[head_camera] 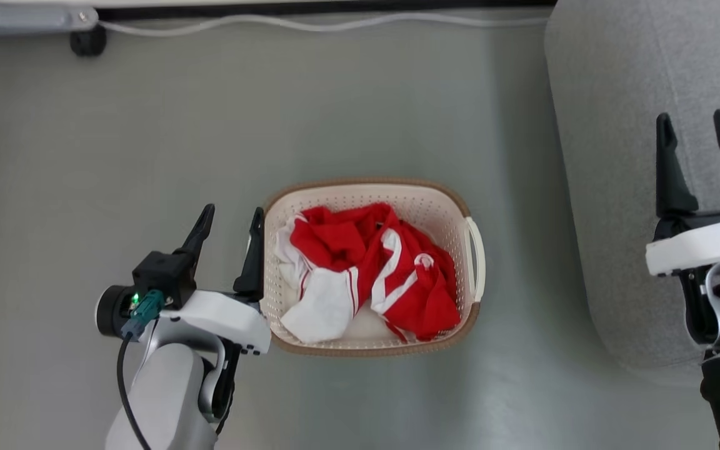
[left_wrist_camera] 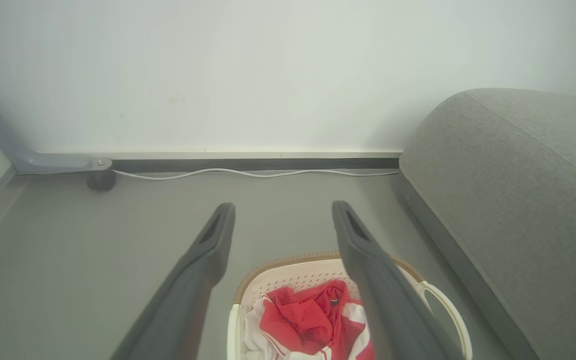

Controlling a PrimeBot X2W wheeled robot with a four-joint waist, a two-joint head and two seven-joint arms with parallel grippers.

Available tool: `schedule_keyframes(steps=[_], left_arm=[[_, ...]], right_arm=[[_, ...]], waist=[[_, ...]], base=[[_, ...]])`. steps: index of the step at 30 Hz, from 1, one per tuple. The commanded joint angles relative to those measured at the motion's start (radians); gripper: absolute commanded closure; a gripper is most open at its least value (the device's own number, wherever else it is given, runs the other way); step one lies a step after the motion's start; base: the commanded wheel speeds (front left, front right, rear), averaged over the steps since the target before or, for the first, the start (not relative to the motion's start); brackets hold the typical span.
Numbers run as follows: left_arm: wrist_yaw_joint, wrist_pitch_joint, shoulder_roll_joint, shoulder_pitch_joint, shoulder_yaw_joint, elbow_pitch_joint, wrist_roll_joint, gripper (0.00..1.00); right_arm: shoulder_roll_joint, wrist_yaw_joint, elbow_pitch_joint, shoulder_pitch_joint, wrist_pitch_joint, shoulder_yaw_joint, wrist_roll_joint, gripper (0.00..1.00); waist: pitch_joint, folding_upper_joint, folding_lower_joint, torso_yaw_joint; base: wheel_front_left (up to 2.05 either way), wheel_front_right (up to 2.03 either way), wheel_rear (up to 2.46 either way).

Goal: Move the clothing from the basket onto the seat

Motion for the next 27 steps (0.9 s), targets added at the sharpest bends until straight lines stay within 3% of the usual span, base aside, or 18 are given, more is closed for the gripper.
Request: schedule_keyframes(steps=[1,15,23,27], left_arm=[[0.009,-0.010,0.013,-0.027,0.023,-0.026,-0.009,0.00],[0.037,-0.010,0.013,-0.194,-0.124,0.024,-0.095,0.00],[0.005,-0.010,0.013,-0.345,-0.274,0.180,-0.168,0.00],[-0.018,-0.010,0.013,-0.426,-0.380,0.312,-0.269,0.00]], right_arm=[[-0.013,0.007,-0.030,-0.014,-0.013,0.013,0.009,0.00],[-0.031,0.007,-0.142,-0.131,-0.013,0.046,0.037,0.00],[-0.027,0.007,-0.180,-0.192,-0.013,0.089,0.051,0.00],[-0.018,0.007,-0.191,-0.212,-0.013,0.118,0.055,0.00]], waist=[[0.049,0.0000,-0.0001,-0.003],[0.280,0.0000,-0.0001,-0.024],[0.375,0.0000,-0.0001,-0.066],[0.396,0.0000,-0.0001,-0.088]], base=[[0.00,0.00,0.00],[0.00,0.00,0.00],[0.00,0.00,0.00],[0.00,0.00,0.00]])
